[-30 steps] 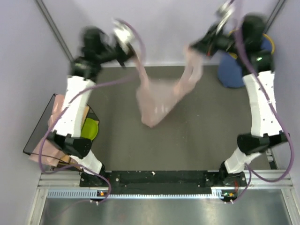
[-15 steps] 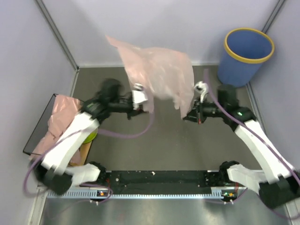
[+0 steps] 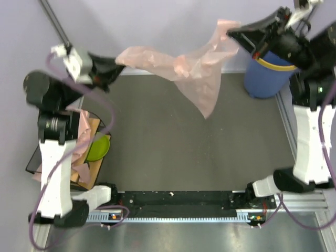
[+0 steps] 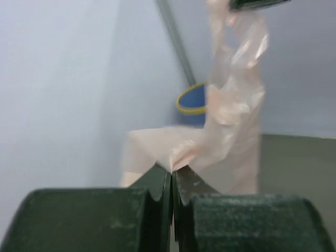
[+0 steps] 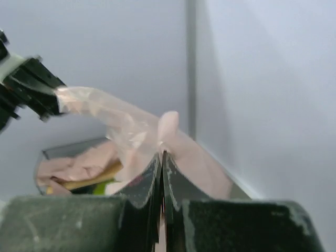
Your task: Put the trash bags into the trash bin
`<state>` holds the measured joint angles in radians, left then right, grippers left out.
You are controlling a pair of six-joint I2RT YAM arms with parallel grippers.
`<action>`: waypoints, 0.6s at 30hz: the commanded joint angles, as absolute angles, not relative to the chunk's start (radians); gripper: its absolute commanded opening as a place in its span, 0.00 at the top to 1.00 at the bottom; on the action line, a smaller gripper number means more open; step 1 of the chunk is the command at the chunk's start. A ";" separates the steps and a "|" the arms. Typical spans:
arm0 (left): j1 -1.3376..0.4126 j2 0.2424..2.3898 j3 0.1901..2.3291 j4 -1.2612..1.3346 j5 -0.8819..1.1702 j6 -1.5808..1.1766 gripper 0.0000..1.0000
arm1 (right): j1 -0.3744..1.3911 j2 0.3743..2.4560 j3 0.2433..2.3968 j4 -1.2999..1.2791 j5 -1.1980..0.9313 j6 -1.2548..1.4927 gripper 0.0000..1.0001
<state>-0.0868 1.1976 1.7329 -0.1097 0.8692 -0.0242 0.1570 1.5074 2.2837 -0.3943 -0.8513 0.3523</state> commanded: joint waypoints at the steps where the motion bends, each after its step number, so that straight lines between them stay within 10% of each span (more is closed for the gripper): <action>1: -0.197 1.145 1.492 -0.459 0.945 0.299 1.00 | 0.297 1.335 1.847 -0.330 -0.966 0.460 1.00; 8: -0.425 1.123 1.048 -1.003 0.546 0.735 1.00 | 0.449 1.195 1.189 -0.567 -0.806 0.128 1.00; 15: -0.172 1.422 1.940 -0.677 0.824 0.150 1.00 | 0.324 1.711 2.336 -0.583 -0.710 0.211 1.00; 18: -0.020 1.335 1.836 0.162 0.823 -0.410 1.00 | 0.324 1.773 2.722 -0.505 -0.733 0.300 1.00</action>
<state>-0.1913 1.4654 1.7428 -0.7349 0.7059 0.3096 0.3462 1.7782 2.0579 -0.6559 -0.7181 0.1970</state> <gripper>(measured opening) 0.007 0.003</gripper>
